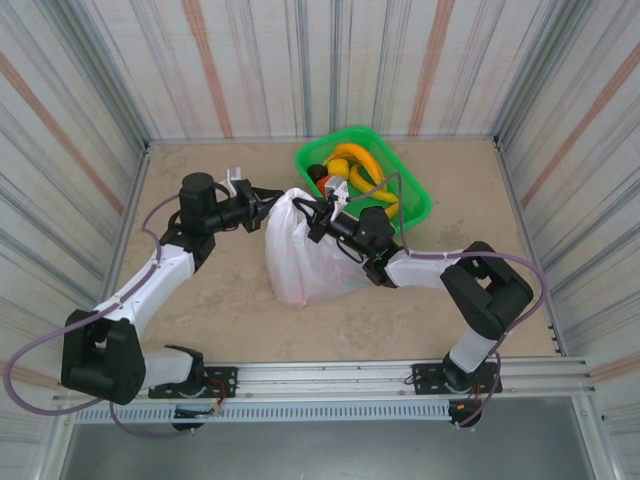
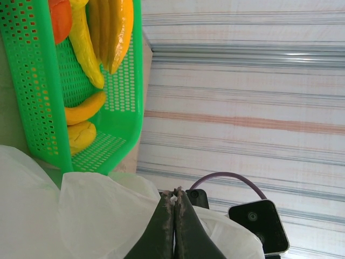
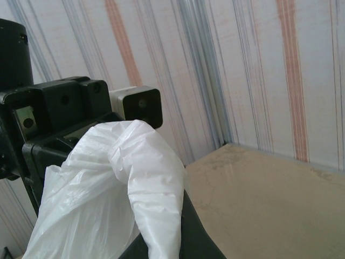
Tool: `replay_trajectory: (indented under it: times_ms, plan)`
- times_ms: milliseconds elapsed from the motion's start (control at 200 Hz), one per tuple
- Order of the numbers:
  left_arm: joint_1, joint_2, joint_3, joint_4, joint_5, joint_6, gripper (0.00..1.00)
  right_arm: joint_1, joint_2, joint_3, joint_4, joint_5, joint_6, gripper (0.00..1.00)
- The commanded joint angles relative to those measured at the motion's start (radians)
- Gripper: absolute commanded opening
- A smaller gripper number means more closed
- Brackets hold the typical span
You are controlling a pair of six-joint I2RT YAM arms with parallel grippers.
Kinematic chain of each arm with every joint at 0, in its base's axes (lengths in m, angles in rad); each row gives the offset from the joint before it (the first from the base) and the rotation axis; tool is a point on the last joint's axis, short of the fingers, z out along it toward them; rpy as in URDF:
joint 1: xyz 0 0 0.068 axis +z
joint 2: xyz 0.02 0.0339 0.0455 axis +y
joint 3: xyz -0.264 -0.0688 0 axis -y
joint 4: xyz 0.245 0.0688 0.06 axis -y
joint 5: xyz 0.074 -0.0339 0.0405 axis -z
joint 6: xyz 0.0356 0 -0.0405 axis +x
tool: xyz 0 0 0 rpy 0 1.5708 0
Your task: Place the fake fruits into the plastic bag and tie a complex knot
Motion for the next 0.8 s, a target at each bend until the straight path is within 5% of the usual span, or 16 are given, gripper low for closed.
replay_trajectory:
  times_ms: [0, 476, 796]
  plan:
    - [-0.004, -0.02, -0.003, 0.017, -0.007, 0.031, 0.0, 0.011, -0.02, -0.01, 0.007, -0.009, -0.03, 0.06]
    - [-0.022, -0.025, 0.004, 0.019, -0.012, 0.061, 0.0, -0.015, -0.19, -0.061, -0.187, 0.005, -0.076, 0.68]
    - [-0.039, -0.02, 0.012, 0.018, -0.017, 0.068, 0.0, -0.096, -0.496, -0.026, -0.675, 0.025, -0.048, 0.97]
